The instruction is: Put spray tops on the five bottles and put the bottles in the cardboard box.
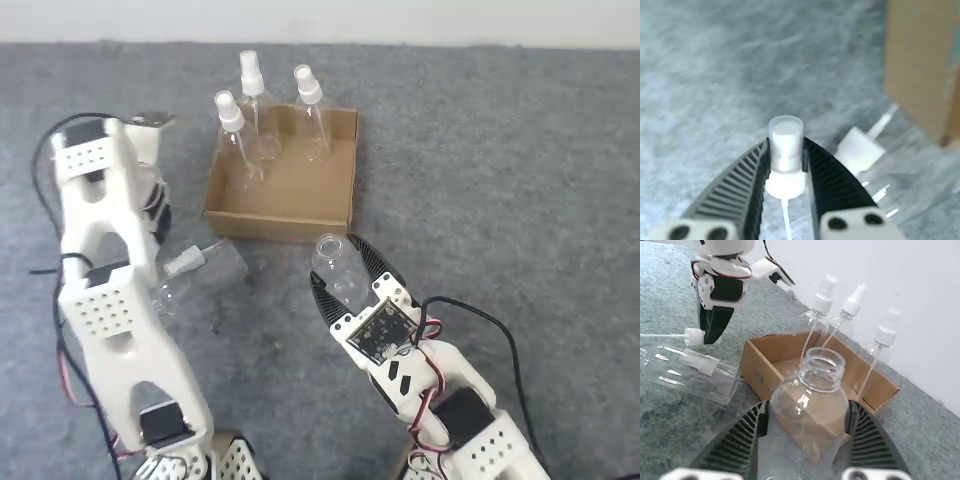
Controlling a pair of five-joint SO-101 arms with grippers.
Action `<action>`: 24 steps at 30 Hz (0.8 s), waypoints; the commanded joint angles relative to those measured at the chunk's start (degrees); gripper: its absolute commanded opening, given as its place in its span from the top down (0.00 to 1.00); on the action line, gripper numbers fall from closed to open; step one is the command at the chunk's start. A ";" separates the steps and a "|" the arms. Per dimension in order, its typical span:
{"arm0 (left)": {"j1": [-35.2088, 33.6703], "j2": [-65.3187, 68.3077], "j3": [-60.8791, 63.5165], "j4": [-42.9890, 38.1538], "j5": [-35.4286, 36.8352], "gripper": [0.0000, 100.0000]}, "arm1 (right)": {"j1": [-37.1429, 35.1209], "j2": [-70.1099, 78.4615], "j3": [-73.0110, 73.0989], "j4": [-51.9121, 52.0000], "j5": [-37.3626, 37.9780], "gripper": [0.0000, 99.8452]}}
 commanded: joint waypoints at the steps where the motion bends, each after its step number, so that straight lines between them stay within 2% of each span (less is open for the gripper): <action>1: -1.93 -5.63 -0.75 2.46 -0.26 0.99 | 0.92 -2.42 0.97 0.22 0.18 0.90; 13: -1.85 -25.67 9.54 2.20 0.35 0.99 | 0.92 -2.24 0.97 0.22 0.18 0.90; 19: -1.93 -31.30 9.71 2.20 5.45 0.99 | 0.92 -2.24 0.97 0.22 0.18 0.90; 24: 0.88 -37.19 9.71 1.67 9.93 0.99 | 0.92 -2.15 0.97 0.22 0.18 0.90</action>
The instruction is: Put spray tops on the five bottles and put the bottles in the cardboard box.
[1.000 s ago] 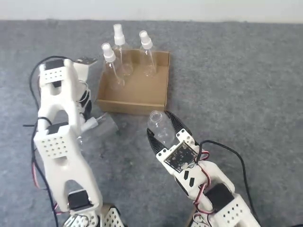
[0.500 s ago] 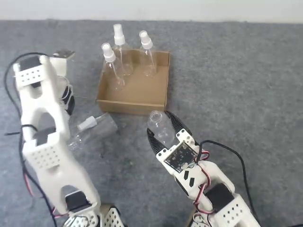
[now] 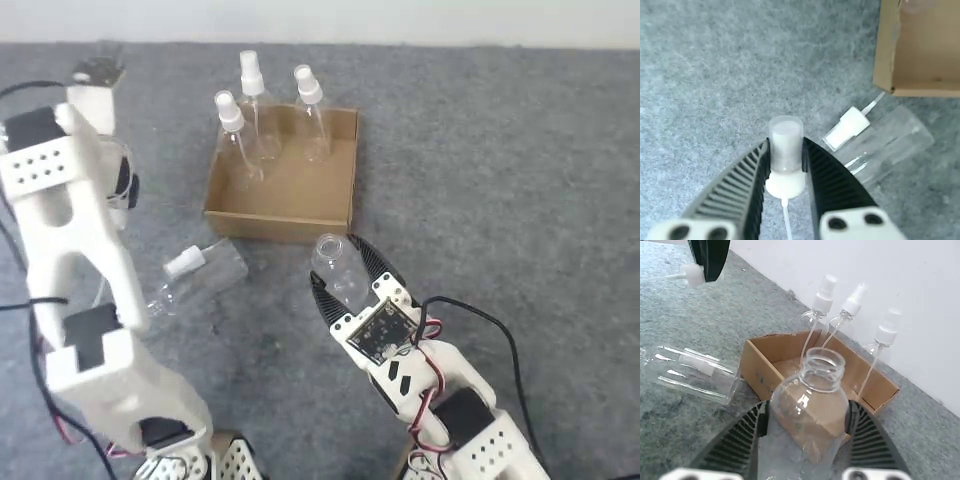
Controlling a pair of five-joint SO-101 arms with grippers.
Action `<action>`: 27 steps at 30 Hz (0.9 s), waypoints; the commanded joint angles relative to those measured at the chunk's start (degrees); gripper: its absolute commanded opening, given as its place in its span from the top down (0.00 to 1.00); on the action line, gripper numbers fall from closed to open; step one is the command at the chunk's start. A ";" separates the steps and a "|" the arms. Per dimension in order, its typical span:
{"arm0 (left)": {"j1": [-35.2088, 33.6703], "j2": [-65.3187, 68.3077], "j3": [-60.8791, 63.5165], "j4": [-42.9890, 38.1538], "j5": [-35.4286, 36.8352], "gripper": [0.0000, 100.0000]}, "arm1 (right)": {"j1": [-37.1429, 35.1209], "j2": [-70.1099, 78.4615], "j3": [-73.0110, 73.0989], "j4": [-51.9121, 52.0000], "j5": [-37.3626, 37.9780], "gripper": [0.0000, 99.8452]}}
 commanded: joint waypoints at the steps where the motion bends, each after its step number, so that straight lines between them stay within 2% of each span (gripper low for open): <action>1: 2.99 -9.32 -0.48 1.14 5.01 0.99 | 0.92 -2.15 0.97 0.22 0.18 0.90; 18: 20.75 -23.56 -0.48 -2.29 21.89 0.99 | 0.92 -2.59 0.97 0.13 0.18 0.90; 27: 25.58 -28.57 -0.48 -5.36 27.16 0.99 | 1.01 -2.68 0.97 0.04 0.18 0.90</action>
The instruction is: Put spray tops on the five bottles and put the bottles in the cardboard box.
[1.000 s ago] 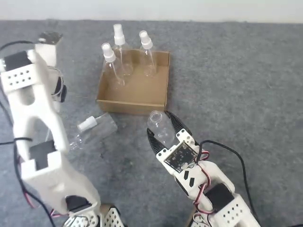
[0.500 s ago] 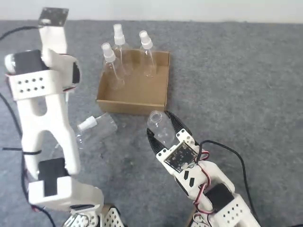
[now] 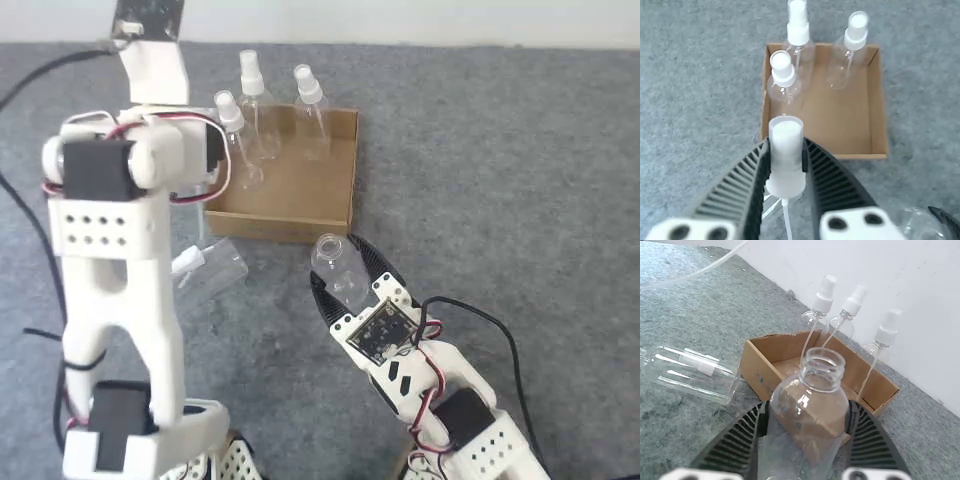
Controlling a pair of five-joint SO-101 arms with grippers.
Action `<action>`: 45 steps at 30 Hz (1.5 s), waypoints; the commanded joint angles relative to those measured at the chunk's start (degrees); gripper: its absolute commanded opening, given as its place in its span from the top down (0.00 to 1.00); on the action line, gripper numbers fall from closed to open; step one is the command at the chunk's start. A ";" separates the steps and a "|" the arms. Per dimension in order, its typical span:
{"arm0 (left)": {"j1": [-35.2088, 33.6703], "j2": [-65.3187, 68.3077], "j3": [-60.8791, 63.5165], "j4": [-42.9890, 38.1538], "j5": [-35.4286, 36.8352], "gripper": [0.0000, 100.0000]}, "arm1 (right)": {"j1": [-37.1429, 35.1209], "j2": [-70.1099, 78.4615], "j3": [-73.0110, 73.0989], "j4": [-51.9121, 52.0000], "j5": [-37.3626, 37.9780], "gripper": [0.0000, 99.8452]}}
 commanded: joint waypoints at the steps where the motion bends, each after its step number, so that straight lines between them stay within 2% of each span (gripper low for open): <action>1: 1.93 -4.31 -0.48 -2.02 2.81 0.99 | 1.01 -2.68 0.97 0.04 0.18 0.90; 6: 3.43 -7.30 -0.40 -3.25 5.36 0.99 | 1.01 -2.68 0.97 0.04 0.18 0.90; 12: 5.71 -12.22 -0.31 -6.42 11.96 0.99 | 1.01 -2.51 0.97 0.13 0.18 0.90; 18: 13.10 -15.65 2.51 -12.48 17.32 0.99 | 2.33 -2.59 0.97 0.13 -0.18 0.90; 22: 16.35 -19.60 9.27 -20.04 17.49 0.99 | 3.47 -2.68 0.97 -0.48 -3.78 0.90; 25: 16.97 -23.74 16.04 -25.85 17.93 0.99 | 3.21 -2.68 0.97 -0.48 -4.22 0.90; 28: 16.97 -29.63 24.04 -31.30 21.80 0.99 | 3.12 -2.68 0.97 -0.48 -4.31 0.90; 37: 22.24 -50.29 49.10 -52.40 21.54 0.99 | 1.27 -2.68 0.97 -0.48 -4.40 0.90; 45: 24.26 -53.89 53.58 -55.12 19.25 0.99 | 1.27 -2.68 0.97 -0.48 -4.40 0.90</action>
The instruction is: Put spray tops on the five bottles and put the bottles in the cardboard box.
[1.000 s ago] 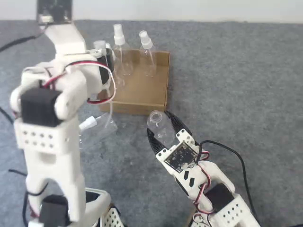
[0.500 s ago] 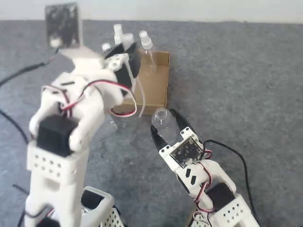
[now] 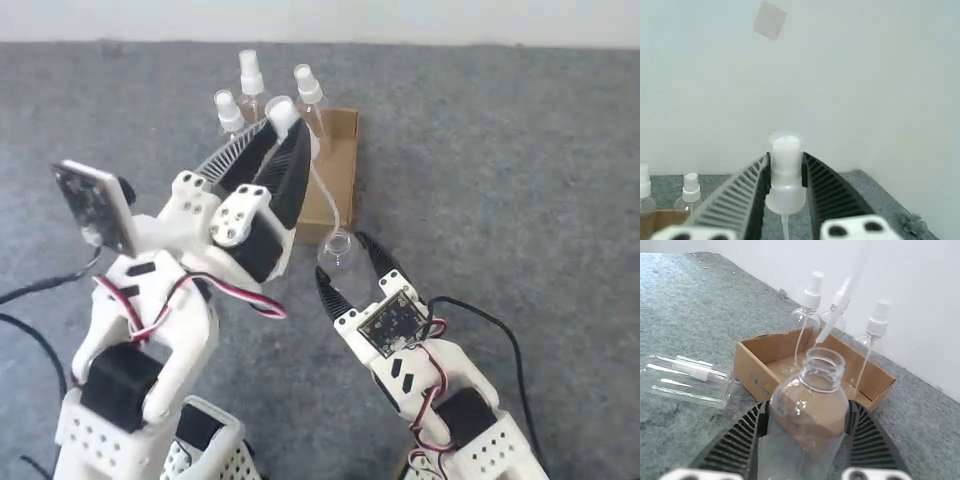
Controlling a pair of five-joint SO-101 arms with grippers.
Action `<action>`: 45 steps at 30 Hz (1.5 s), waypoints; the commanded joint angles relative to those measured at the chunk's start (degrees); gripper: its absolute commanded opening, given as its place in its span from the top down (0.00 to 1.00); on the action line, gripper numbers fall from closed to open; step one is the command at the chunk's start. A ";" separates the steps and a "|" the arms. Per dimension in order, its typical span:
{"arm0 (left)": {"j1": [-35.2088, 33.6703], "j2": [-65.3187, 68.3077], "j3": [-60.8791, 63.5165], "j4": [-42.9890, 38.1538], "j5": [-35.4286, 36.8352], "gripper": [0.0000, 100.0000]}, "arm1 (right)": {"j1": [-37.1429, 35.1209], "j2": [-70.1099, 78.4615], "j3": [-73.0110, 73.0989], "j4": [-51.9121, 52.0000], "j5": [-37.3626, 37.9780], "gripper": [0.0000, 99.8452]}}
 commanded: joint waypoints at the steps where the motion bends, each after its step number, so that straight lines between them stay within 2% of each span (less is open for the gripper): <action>1: -0.09 -1.49 -0.04 -2.20 -0.97 0.99 | -0.40 -2.68 0.97 -0.48 -0.44 0.90; 35: 0.35 -1.76 13.41 -2.29 -3.96 0.99 | 0.40 -2.68 0.88 -0.48 0.09 0.90; 41: 4.48 -1.85 15.25 -2.02 -8.09 0.99 | 1.80 -2.68 0.88 -0.57 -0.09 0.90; 45: 4.84 -1.85 16.75 -2.02 -8.35 0.99 | 2.86 -2.68 0.88 -0.57 -0.35 0.90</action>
